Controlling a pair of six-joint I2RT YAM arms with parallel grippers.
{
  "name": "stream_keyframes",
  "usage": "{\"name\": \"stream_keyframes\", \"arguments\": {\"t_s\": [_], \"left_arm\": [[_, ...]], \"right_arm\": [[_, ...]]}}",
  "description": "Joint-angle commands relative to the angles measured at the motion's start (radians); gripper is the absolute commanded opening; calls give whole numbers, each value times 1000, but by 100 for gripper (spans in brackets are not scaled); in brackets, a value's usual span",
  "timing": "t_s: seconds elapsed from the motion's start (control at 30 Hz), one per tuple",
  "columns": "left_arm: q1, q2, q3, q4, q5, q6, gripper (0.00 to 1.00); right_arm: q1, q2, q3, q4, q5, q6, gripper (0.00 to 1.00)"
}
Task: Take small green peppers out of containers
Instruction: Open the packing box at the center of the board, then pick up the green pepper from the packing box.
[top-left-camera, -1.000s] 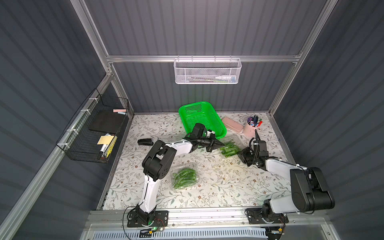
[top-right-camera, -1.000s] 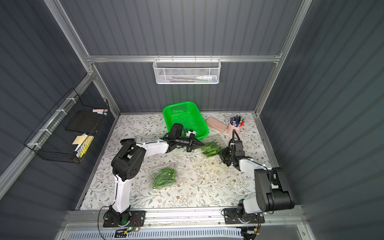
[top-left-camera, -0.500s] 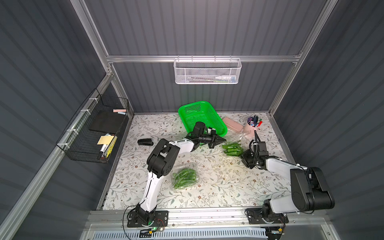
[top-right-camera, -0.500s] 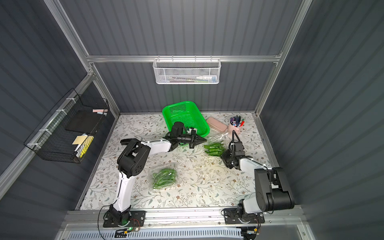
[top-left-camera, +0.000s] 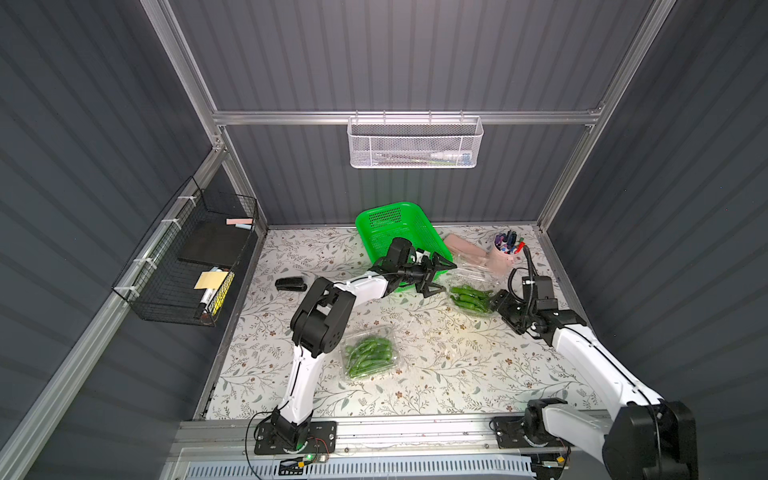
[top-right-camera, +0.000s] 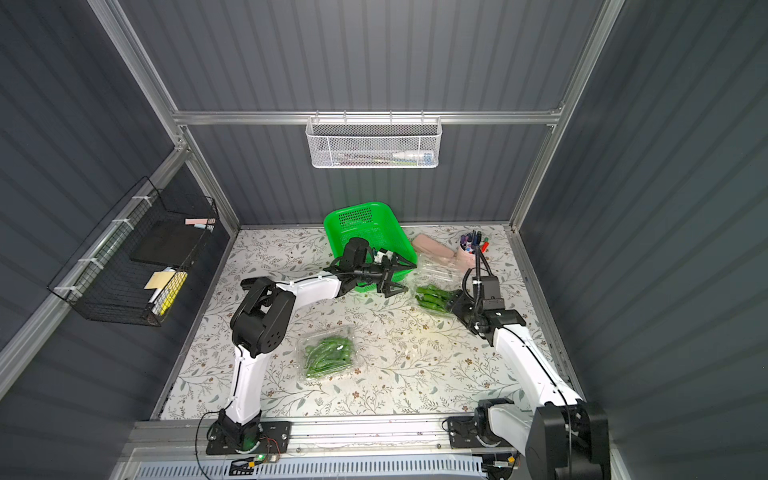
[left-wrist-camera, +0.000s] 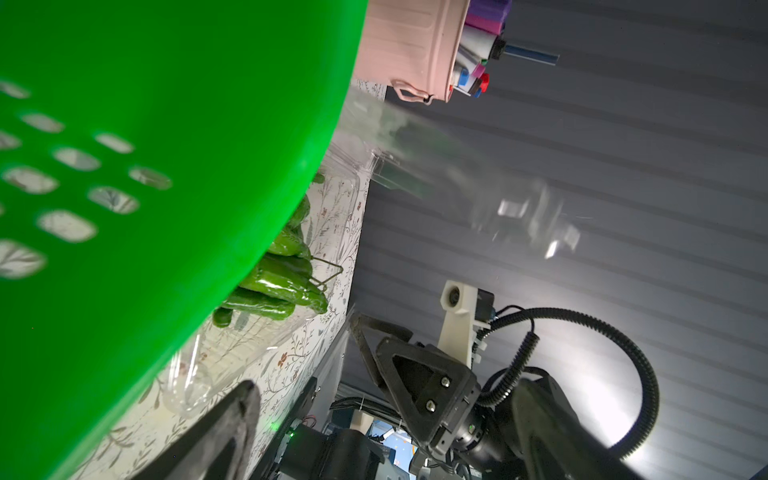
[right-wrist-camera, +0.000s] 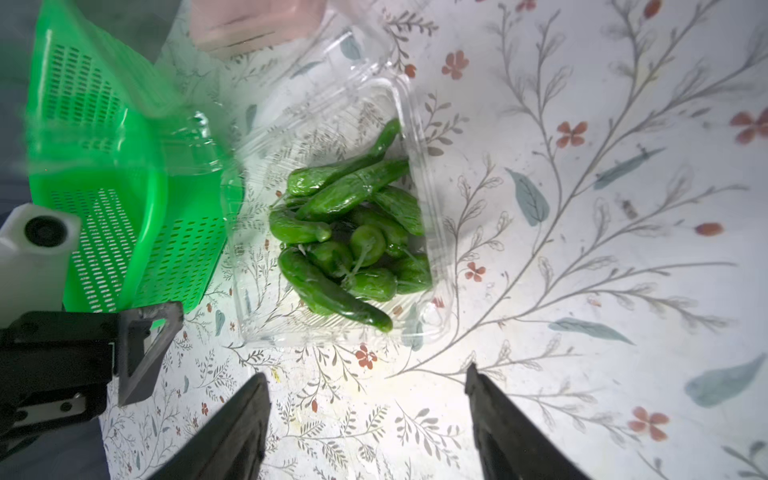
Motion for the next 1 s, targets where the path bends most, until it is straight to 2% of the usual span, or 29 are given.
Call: {"name": "stream_keyframes", "arguments": {"t_s": [0.0, 0.13, 0.23, 0.33, 0.6, 0.73, 0.97], "left_arm": [[6, -20, 56, -52, -24, 76, 99], [6, -29, 134, -69, -44, 137, 99], [6, -52, 252, -317, -113, 360, 99], [6, -73, 350, -369, -207, 528, 99], [67, -154, 265, -466, -327, 594, 99], [103, -169, 260, -527, -373, 645, 99], [120, -167, 252, -556, -371, 693, 99]], "right_arm": [[2, 25, 53, -77, -4, -104, 76], [1, 148, 155, -73, -59, -176, 76], [4, 290, 283, -142, -123, -248, 75], [19, 402, 360, -188, -153, -297, 74], [138, 534, 366, -189, -92, -336, 66], [169, 552, 359, -187, -54, -313, 52], [169, 519, 353, -184, -40, -286, 18]]}}
